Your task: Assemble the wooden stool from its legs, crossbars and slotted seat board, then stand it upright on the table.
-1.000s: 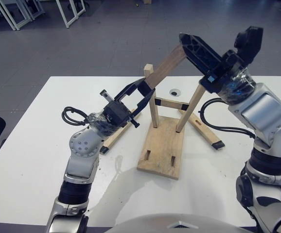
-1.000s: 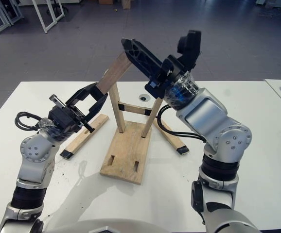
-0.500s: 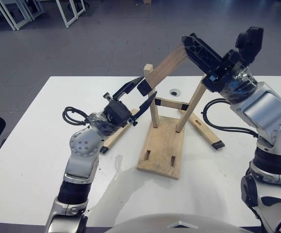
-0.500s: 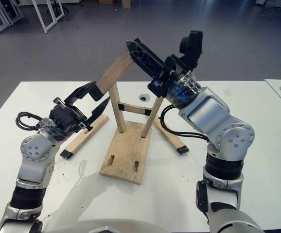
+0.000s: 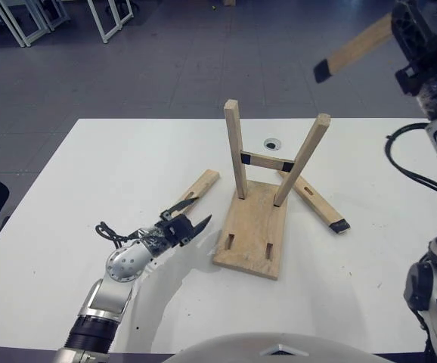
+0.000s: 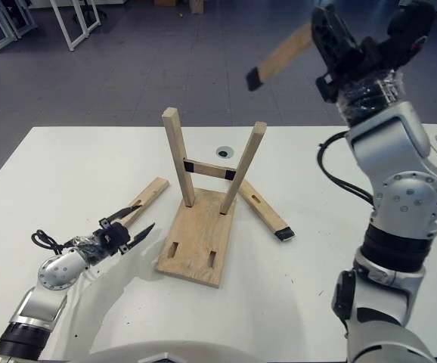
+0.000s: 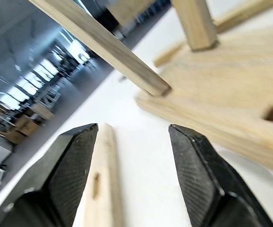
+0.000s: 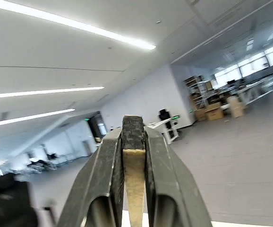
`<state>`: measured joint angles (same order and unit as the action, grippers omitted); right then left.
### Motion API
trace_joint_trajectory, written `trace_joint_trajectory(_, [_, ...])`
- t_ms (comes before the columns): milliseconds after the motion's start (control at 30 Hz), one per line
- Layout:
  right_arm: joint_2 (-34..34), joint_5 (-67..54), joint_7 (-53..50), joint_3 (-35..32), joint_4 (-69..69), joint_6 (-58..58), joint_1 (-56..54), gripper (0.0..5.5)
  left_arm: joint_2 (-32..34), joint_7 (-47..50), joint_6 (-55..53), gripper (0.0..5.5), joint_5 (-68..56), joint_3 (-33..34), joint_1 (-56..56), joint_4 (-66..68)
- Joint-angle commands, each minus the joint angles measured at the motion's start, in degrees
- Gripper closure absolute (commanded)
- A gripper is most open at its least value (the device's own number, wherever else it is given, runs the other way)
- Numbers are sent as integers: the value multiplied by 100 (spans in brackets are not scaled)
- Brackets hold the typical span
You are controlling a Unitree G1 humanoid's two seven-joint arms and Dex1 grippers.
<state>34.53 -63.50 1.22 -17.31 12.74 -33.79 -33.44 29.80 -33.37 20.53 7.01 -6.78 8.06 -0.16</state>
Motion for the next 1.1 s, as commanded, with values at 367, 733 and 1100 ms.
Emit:
trace_joint_trajectory(367, [26,2993,1755,1409,-529,454,1537,511,508,-1339,-588,274,-771,-479,190,-491])
trace_joint_trajectory(733, [-574,3620,2176,1565,-826,503,1636,511,595,-883,-207,274,-591,3,-254,-121])
trace_joint_trajectory(1100, [-739,3968,2412,1479,-1149,599,1592,511,697,-1299,-339,274,-313,-647,-142,-178])
